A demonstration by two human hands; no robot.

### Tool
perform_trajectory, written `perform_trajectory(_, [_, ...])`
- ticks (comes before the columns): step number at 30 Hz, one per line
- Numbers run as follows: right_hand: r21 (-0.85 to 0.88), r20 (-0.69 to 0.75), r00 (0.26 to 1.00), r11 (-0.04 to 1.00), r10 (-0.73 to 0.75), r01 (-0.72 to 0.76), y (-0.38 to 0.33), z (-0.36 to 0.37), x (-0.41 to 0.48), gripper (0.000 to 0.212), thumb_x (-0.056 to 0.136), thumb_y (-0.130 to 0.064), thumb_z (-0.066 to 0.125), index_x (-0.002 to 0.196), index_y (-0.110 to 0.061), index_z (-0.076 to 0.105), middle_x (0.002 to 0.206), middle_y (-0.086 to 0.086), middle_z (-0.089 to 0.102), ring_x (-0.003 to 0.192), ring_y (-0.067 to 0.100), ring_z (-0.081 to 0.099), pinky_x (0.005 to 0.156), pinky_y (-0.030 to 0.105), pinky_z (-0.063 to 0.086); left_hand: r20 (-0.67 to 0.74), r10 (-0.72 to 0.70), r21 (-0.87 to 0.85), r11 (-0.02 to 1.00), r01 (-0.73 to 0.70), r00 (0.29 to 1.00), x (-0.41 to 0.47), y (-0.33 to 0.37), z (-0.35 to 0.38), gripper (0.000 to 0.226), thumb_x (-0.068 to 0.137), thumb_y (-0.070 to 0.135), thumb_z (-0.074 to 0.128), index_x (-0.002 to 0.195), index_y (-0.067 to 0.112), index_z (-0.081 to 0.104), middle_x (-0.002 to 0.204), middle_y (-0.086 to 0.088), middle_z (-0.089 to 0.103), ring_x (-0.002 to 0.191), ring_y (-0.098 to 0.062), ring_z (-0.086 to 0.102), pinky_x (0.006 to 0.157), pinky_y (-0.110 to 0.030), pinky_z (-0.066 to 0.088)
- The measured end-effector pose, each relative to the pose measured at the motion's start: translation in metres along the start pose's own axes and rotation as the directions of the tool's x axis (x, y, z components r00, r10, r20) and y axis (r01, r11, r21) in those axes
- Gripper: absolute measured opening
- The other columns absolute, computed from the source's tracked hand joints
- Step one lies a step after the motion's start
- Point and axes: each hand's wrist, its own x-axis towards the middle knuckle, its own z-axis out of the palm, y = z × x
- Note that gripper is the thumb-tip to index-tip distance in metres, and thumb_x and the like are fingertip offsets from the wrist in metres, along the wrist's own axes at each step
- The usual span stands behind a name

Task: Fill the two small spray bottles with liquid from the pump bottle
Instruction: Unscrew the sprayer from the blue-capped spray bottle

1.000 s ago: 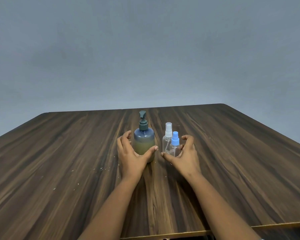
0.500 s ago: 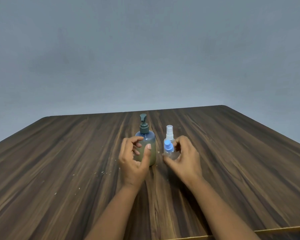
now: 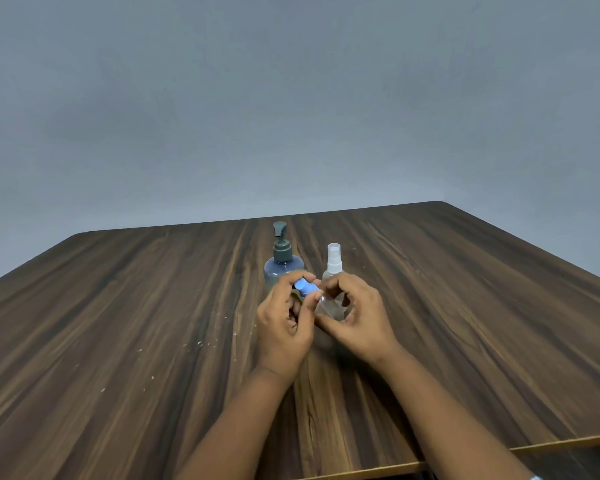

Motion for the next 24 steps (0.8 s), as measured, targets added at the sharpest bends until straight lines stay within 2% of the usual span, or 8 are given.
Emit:
perform_trajectory(2, [-0.019, -0.025, 1.0, 1.0, -0.001, 0.0, -0.0003, 0.0014, -0.0003, 0.028, 0.072, -0.034, 0.075, 0.078, -0.012, 0.058, 0.077, -0.007, 0.058, 0.073, 0.007, 0.053, 0.064, 0.015, 0.041, -0.027, -0.042, -0.057, 0.998, 0.04, 0.999, -0.0002, 0.0015, 0.0007, 0.014, 0.082, 0.026, 0.064, 0.09, 0.018, 0.057, 0.078, 0.008, 0.059, 0.068, 0.002, 0.054, 0.065, -0.004, 0.04])
perform_trajectory(5, [-0.05, -0.03, 0.999, 0.998, -0.037, 0.035, -0.0012, 0.004, -0.0031, 0.03, 0.068, -0.022, 0.08, 0.072, -0.014, 0.051, 0.071, -0.01, 0.052, 0.068, 0.004, 0.047, 0.061, 0.012, 0.034, -0.121, -0.147, -0.157, 0.979, 0.127, 0.982, 0.0009, -0.0031, 0.0006, 0.033, 0.067, 0.051, 0.073, 0.079, 0.029, 0.052, 0.068, 0.007, 0.054, 0.056, -0.004, 0.048, 0.056, -0.015, 0.04])
perform_trajectory(8, [-0.089, -0.025, 0.998, 0.994, -0.065, 0.062, -0.0034, 0.0039, -0.0048, 0.03, 0.068, -0.031, 0.074, 0.072, -0.017, 0.048, 0.072, -0.009, 0.051, 0.07, 0.004, 0.045, 0.06, 0.013, 0.034, -0.155, -0.129, -0.146, 0.984, 0.107, 0.979, 0.003, -0.0037, -0.0014, 0.048, 0.058, 0.062, 0.075, 0.081, 0.03, 0.047, 0.066, 0.005, 0.05, 0.052, -0.005, 0.041, 0.05, -0.015, 0.037])
perform_trajectory(13, [-0.164, -0.14, 0.99, 0.987, -0.029, 0.006, -0.0026, -0.0008, 0.0005, 0.032, 0.068, -0.042, 0.067, 0.075, -0.026, 0.039, 0.074, -0.022, 0.041, 0.072, 0.005, 0.038, 0.058, 0.019, 0.032, -0.034, -0.008, -0.079, 0.997, 0.006, 0.999, -0.0003, 0.0017, 0.0031, 0.051, 0.079, 0.018, 0.06, 0.128, 0.022, 0.044, 0.119, 0.004, 0.062, 0.043, -0.01, 0.046, 0.043, -0.019, 0.041])
perform_trajectory(16, [-0.249, -0.148, 0.987, 0.968, -0.069, 0.03, -0.0007, -0.0009, 0.0004, 0.043, 0.067, -0.027, 0.077, 0.078, -0.03, 0.036, 0.077, -0.019, 0.04, 0.072, 0.006, 0.035, 0.059, 0.018, 0.029, -0.049, -0.01, 0.004, 1.0, 0.01, 0.999, -0.0016, -0.005, 0.0017, 0.055, 0.079, -0.004, 0.049, 0.127, 0.022, 0.047, 0.077, 0.011, 0.059, 0.046, 0.0, 0.041, 0.05, -0.006, 0.032])
perform_trajectory(19, [-0.291, -0.146, 0.987, 0.956, -0.069, 0.024, -0.0002, 0.0008, 0.0006, 0.05, 0.064, -0.014, 0.08, 0.079, -0.03, 0.035, 0.078, -0.009, 0.044, 0.073, 0.008, 0.034, 0.06, 0.02, 0.028, -0.113, -0.071, -0.027, 0.997, 0.069, 0.991, 0.0005, -0.0027, -0.0016, 0.049, 0.08, 0.004, 0.044, 0.12, 0.032, 0.047, 0.058, 0.008, 0.043, 0.045, -0.003, 0.037, 0.048, -0.008, 0.029])
perform_trajectory(22, [-0.288, -0.167, 0.983, 0.957, -0.074, 0.023, -0.0025, -0.0008, 0.001, 0.044, 0.067, -0.023, 0.077, 0.08, -0.031, 0.035, 0.079, -0.01, 0.043, 0.073, 0.009, 0.035, 0.06, 0.022, 0.031, -0.001, -0.023, -0.068, 0.997, 0.023, 1.0, -0.0012, 0.0017, -0.001, 0.045, 0.078, 0.015, 0.047, 0.122, 0.028, 0.045, 0.097, 0.01, 0.061, 0.044, -0.013, 0.042, 0.044, -0.014, 0.037])
perform_trajectory(24, [-0.293, -0.172, 0.982, 0.956, -0.081, 0.028, -0.0025, -0.0024, 0.0009, 0.034, 0.071, -0.033, 0.07, 0.08, -0.03, 0.038, 0.08, -0.012, 0.043, 0.073, 0.009, 0.036, 0.061, 0.022, 0.032, 0.067, -0.01, -0.051, 0.999, 0.014, 0.998, -0.0028, 0.0016, 0.0003, 0.042, 0.083, 0.013, 0.053, 0.123, 0.021, 0.048, 0.103, 0.007, 0.063, 0.044, -0.016, 0.041, 0.047, -0.012, 0.037])
